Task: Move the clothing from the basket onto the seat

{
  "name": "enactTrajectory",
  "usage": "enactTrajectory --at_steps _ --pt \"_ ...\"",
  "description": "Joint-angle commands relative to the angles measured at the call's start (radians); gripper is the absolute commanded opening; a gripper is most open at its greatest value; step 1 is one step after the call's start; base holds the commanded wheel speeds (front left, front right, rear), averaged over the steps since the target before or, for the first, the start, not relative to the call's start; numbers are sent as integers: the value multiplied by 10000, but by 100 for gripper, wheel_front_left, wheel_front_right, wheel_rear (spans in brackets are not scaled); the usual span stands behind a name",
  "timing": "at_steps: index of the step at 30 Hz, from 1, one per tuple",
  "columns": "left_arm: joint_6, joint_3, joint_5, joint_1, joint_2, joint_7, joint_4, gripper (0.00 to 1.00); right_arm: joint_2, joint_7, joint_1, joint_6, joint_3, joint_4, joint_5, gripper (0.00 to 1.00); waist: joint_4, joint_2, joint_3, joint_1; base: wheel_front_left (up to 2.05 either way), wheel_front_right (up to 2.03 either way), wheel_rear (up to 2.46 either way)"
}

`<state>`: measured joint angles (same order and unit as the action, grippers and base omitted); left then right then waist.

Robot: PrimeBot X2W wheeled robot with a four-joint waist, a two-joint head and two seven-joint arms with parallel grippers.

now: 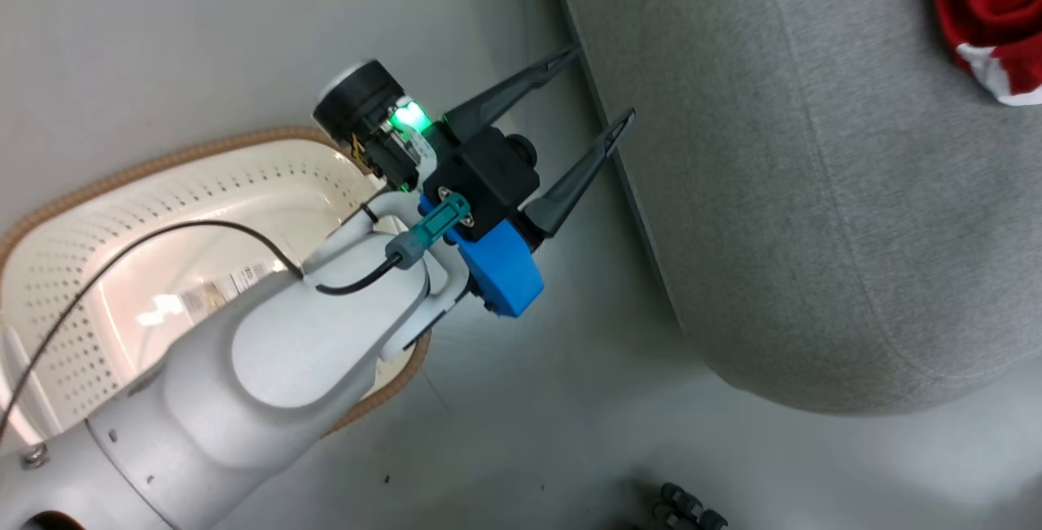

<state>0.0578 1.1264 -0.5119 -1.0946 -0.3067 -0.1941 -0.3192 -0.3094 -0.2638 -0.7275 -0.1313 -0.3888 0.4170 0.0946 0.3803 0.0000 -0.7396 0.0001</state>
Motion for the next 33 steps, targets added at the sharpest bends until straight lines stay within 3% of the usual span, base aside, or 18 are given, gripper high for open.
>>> enactTrajectory --at_steps 1,14,18,24,33 --pt "29 -71 -109 231 46 -158 -100 100 31 -10 335 11 83 -208 117 100 -104 0 679 -1 0 0 0" --pt "733 -1826 -654 1784 286 -719 -227 100 262 -10 1697 11 2123 -1619 365 100 -1031 0 3320 -1 0 0 0" --pt "1008 -3290 -284 2914 284 -717 209 100 347 -8 2096 11 3075 -1753 464 100 -1676 0 4085 -1 0 0 0" --pt "1007 -5006 253 4436 468 -714 463 100 503 -8 2557 11 4160 -1779 484 100 -2328 0 4864 -1 0 0 0" --pt "635 -7282 1188 6627 925 -713 724 100 858 -8 3275 11 5114 -1656 676 100 -2937 0 5891 -1 0 0 0"
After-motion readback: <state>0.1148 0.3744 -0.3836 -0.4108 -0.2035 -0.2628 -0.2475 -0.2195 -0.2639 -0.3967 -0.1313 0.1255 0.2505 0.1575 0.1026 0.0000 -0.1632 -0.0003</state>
